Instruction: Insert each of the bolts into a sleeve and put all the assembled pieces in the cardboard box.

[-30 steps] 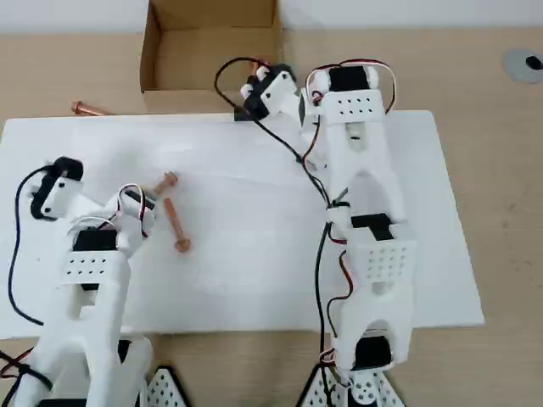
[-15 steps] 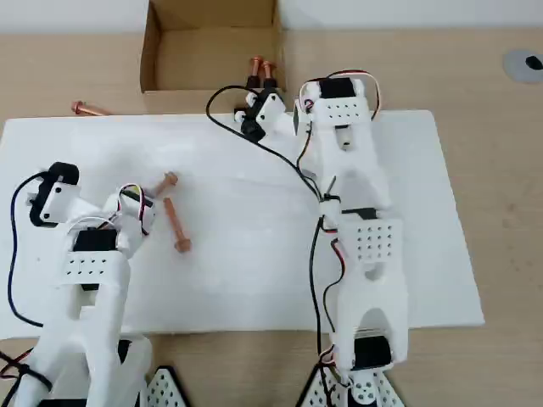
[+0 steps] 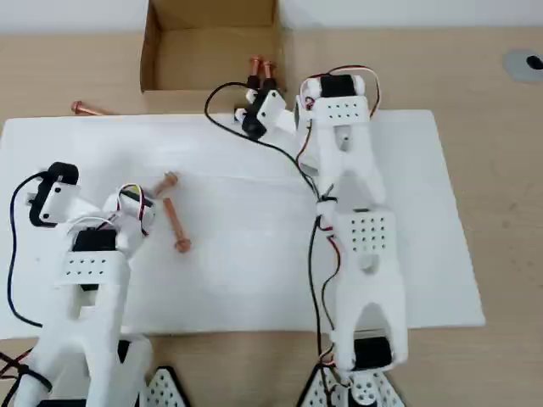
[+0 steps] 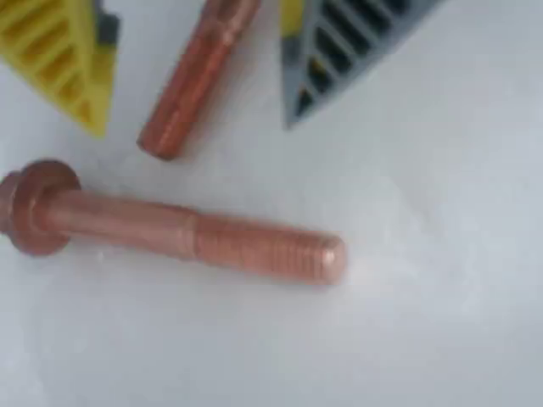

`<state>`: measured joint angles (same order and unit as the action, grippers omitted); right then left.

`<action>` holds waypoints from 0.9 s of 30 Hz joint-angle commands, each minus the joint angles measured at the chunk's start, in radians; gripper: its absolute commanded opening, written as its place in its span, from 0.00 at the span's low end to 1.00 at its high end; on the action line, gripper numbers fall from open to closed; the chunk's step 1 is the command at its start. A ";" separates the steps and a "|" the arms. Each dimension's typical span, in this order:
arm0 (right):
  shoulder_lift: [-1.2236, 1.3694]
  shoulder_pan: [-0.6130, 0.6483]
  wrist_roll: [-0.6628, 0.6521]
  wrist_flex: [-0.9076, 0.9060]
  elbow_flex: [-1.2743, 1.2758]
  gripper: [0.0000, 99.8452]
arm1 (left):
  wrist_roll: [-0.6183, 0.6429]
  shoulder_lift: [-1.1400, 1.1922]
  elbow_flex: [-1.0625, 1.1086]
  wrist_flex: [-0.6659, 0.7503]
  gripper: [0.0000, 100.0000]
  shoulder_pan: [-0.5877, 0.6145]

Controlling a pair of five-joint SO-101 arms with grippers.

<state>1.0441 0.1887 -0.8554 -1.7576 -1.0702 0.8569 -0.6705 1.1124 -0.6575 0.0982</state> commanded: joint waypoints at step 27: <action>-0.472 0.013 0.086 -0.031 0.107 0.04 | -0.081 -0.018 -0.003 0.017 0.15 0.006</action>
<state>0.6651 0.1933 -0.7802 -1.7729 -1.0165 0.7848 -0.6705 1.1124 -0.6575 0.0982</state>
